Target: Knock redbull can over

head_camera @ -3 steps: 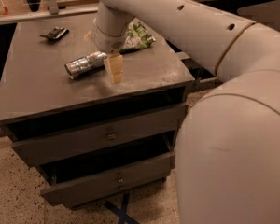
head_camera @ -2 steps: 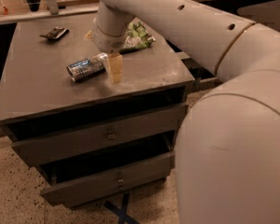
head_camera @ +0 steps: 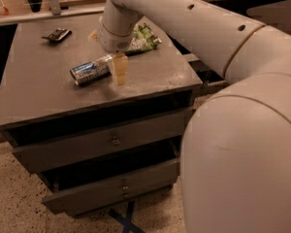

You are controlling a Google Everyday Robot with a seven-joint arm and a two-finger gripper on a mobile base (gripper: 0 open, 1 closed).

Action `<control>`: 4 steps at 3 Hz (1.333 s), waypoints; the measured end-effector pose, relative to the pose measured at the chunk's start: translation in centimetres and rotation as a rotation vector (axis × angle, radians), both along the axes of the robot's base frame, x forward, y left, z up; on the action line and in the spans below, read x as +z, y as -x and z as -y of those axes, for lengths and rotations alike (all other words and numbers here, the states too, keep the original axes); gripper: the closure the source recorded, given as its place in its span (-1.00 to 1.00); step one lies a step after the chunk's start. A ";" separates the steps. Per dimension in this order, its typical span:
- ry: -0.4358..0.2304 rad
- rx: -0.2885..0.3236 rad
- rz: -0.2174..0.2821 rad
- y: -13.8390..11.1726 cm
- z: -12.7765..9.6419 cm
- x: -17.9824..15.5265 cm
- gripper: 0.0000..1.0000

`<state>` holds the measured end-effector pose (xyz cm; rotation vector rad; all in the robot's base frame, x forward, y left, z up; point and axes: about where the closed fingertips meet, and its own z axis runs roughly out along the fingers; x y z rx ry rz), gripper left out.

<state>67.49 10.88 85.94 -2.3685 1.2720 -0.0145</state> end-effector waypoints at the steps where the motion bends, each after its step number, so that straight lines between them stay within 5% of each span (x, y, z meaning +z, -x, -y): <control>1: -0.110 -0.051 -0.057 -1.2 1.1 0.5 -1.00; 3: -0.597 -0.149 -0.167 -4.0 7.4 4.8 -1.00; 4: -0.669 -0.141 -0.196 -3.4 7.3 6.2 -1.00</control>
Offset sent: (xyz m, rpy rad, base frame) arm 0.0556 -0.1087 0.0871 0.8586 0.2821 -0.1927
